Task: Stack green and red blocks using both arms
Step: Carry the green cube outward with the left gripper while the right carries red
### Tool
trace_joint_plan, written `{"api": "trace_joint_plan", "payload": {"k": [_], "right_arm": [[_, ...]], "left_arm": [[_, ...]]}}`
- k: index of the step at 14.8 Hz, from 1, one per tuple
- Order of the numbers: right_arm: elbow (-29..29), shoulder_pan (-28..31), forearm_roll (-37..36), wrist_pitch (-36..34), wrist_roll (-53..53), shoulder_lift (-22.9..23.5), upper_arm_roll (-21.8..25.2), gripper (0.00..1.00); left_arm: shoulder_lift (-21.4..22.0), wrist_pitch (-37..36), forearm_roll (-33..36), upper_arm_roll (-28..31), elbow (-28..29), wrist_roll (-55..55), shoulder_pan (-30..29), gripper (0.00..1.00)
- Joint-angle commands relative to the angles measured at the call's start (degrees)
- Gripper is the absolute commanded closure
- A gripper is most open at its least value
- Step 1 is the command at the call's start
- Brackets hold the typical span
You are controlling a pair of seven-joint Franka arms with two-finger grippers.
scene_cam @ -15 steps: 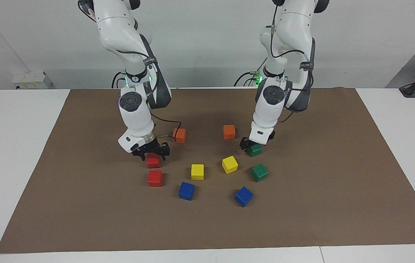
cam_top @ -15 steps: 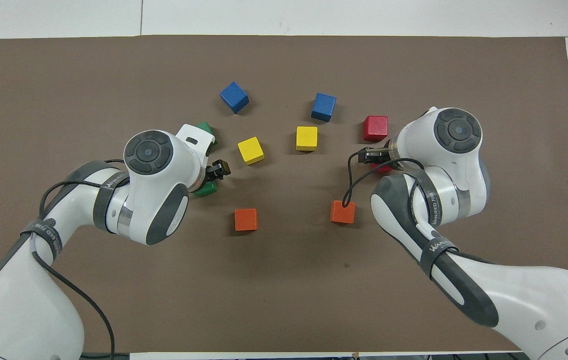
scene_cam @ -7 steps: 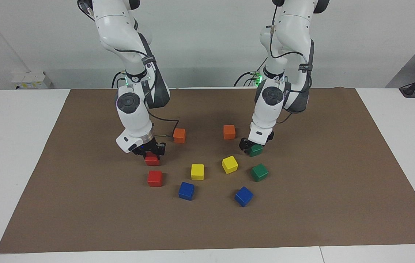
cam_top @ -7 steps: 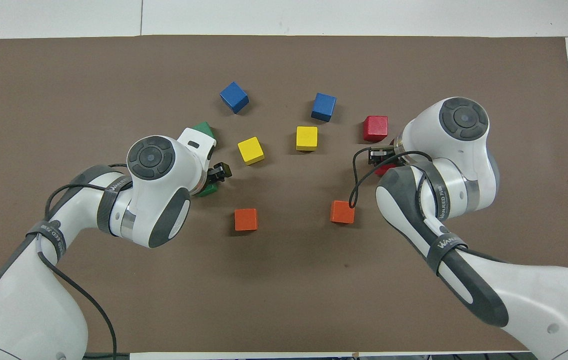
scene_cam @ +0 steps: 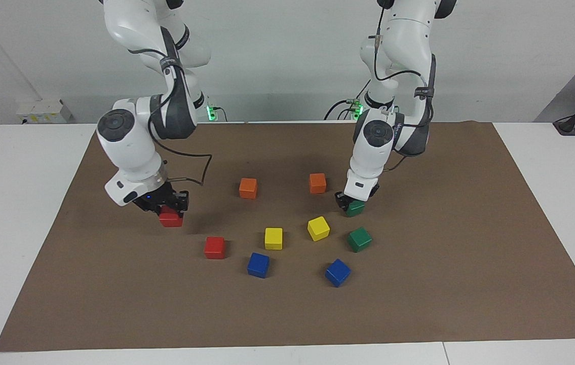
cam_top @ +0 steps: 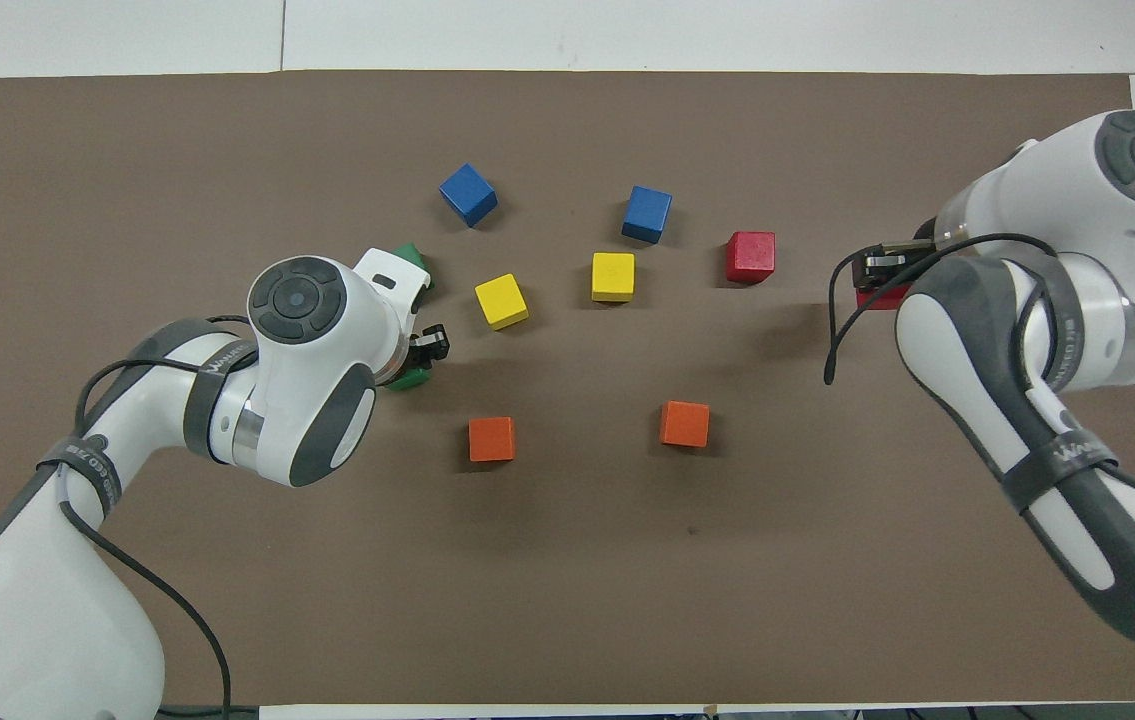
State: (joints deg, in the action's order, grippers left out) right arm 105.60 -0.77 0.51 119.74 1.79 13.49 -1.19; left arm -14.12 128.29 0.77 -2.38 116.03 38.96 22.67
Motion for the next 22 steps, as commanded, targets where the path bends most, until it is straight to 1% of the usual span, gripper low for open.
{"api": "trace_joint_plan", "payload": {"k": [1,2,4,8,10,11,13,15,18,20,22], "right_arm": [[1.35,3.66,-0.34,1.97,-6.35,-0.04,-0.48,1.0],[2.49,4.89,-0.34,3.38,-7.14,-0.13,-0.48,1.0],[4.34,6.31,-0.34,6.19,-9.51,-0.04,-0.48,1.0],[6.36,6.84,-0.34,7.17,-10.14,0.05,-0.48,1.0],[8.03,7.01,-0.34,9.71,-10.84,0.05,-0.48,1.0],[8.65,7.36,-0.34,11.02,-11.02,0.22,-0.48,1.0],[9.44,7.54,-0.34,12.35,-11.19,0.57,-0.48,1.0],[9.88,7.54,-0.34,13.23,-11.28,0.57,-0.48,1.0],[10.32,8.15,-0.34,14.11,-12.24,1.01,-0.48,1.0],[10.76,8.24,-0.34,15.34,-12.42,1.1,-0.48,1.0],[10.85,8.86,-0.34,15.34,-13.39,1.19,-0.48,1.0]], "left_arm": [[2.43,-7.25,-0.15,0.45,-3.26,-10.61,-4.89,1.0],[2.43,-8.57,-0.15,0.45,-4.05,-15.09,-7.09,1.0],[2.08,-8.67,-0.15,0.53,-4.94,-23.45,-11.83,1.0],[1.29,-7.62,0.02,0.45,-6.78,-35.94,-20.37,1.0],[-1.6,-8.05,0.11,0.53,-10.63,-39.03,-21.78,1.0],[-2.66,-7.88,0.2,0.54,-11.61,-40.87,-22.66,1.0],[-3.72,-6.74,0.29,0.54,-11.88,-44.48,-24.51,1.0],[-5.3,-4.81,0.29,0.54,-11.8,-45.72,-25.13,1.0],[-5.65,-3.57,0.2,0.54,-11.27,-48.08,-25.92,1.0],[-6.7,-3.14,0.29,0.54,-11.53,-49.85,-25.92,1.0],[-6.8,-2.08,0.11,0.45,-10.83,-49.85,-26.01,1.0]]}}
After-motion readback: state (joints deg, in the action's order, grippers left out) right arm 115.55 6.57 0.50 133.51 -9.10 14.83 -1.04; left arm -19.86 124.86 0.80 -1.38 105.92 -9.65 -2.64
